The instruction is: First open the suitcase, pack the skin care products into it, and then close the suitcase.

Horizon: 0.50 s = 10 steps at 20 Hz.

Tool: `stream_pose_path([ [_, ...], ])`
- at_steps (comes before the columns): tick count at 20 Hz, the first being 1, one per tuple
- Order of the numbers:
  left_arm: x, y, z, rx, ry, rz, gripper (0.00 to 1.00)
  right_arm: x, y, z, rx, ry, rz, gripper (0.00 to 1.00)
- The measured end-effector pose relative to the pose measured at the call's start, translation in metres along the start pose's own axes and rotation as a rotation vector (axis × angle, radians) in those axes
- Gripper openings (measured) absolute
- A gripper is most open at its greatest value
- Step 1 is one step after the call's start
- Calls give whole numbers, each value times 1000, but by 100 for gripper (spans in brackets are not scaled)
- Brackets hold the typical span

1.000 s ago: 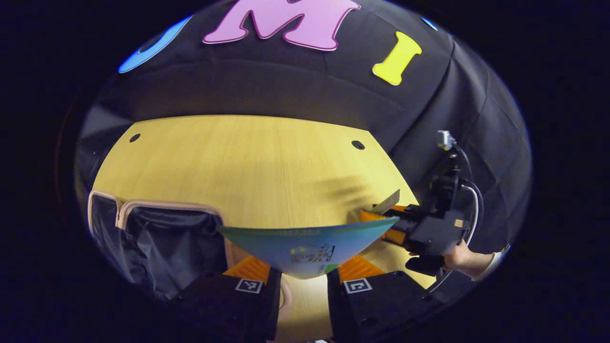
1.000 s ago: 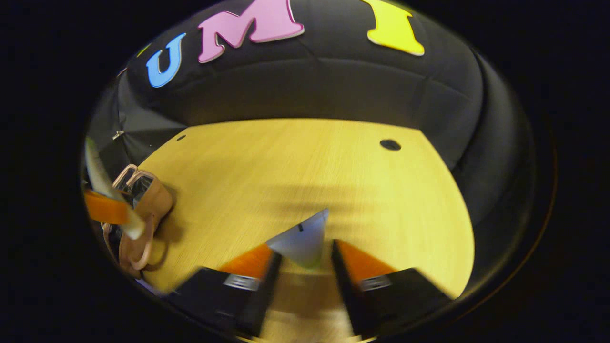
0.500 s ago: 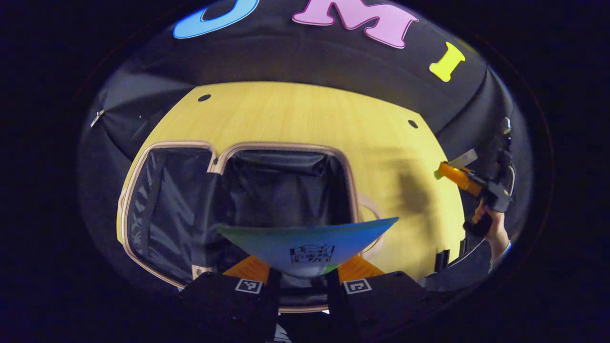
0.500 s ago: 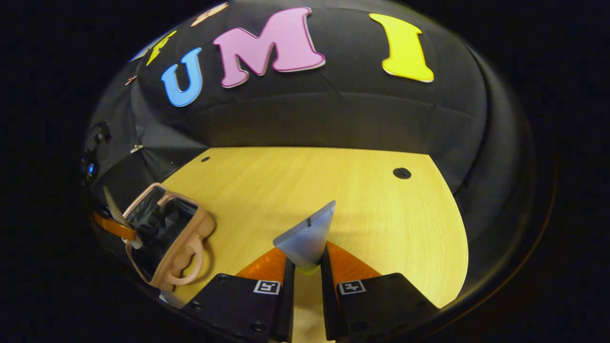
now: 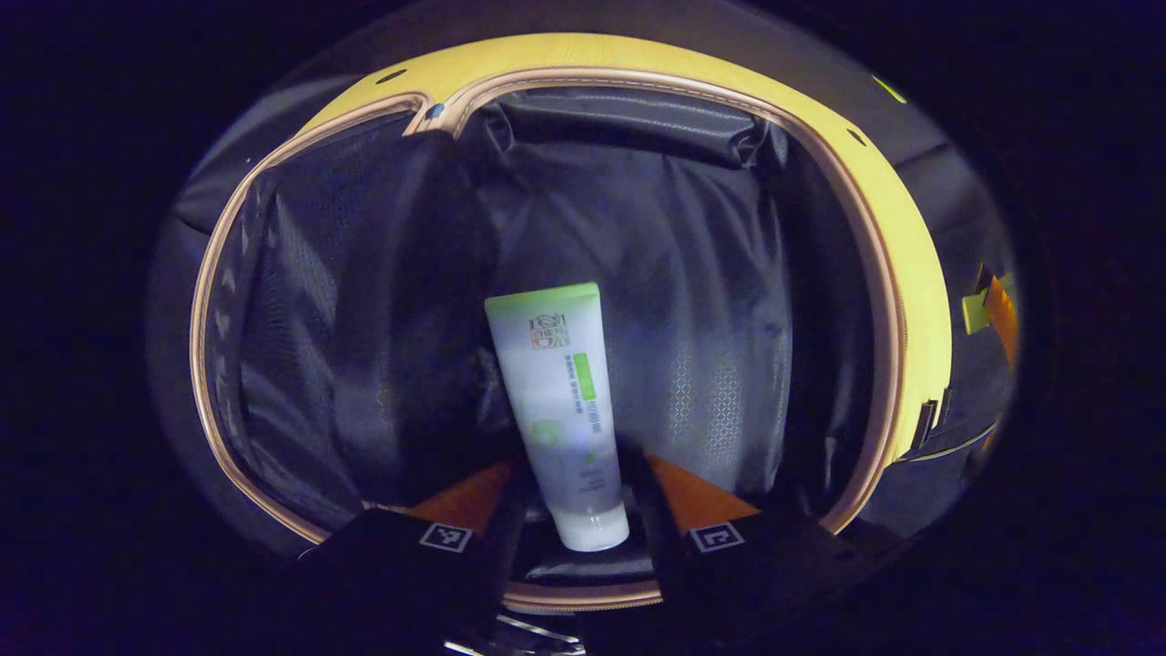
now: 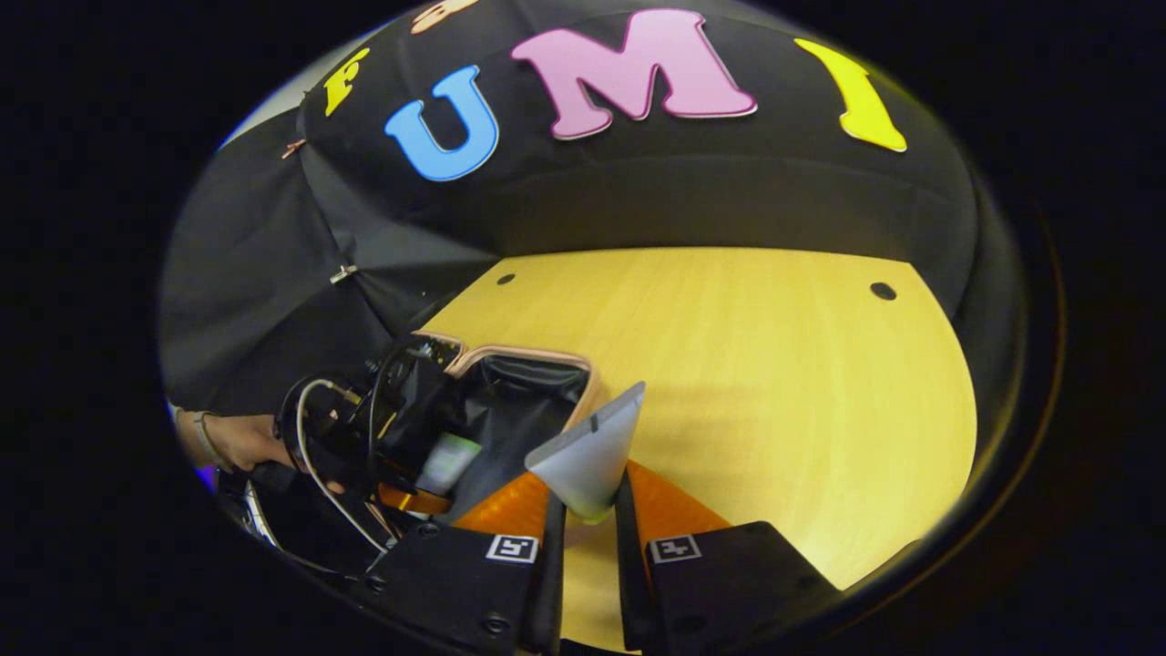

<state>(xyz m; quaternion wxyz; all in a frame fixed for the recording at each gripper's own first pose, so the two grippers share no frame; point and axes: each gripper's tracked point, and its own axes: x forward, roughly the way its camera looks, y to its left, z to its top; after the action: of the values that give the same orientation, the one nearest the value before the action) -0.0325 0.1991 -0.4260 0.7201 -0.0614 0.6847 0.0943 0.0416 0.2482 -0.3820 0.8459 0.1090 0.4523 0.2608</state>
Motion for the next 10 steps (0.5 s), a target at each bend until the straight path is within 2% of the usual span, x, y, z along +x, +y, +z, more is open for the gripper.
stream_pose_path([
  [1, -12, -1, 6, 25, -45, -10, 77, 8, 12, -8, 40, 38, 7, 29],
  [2, -26, 3, 12, 58, -85, -3, 88, 15, 24, -16, 74, 81, 17, 29],
  [3, -39, 7, 20, 85, -144, 3, 92, 20, 35, -20, 105, 106, 26, 29],
  [5, -73, 17, 36, 93, -261, -15, 95, 31, 59, -30, 158, 158, 50, 29],
  [7, -99, 40, 47, 55, -348, -48, 97, 47, 68, -50, 185, 244, 19, 29],
  [8, -107, 58, 51, 25, -375, -39, 97, 52, 67, -63, 188, 298, -14, 29],
  [9, -111, 81, 55, -5, -395, -16, 97, 58, 68, -74, 193, 341, -38, 20],
  [10, -112, 106, 52, -38, -387, 7, 98, 65, 72, -89, 201, 405, -73, 29],
])
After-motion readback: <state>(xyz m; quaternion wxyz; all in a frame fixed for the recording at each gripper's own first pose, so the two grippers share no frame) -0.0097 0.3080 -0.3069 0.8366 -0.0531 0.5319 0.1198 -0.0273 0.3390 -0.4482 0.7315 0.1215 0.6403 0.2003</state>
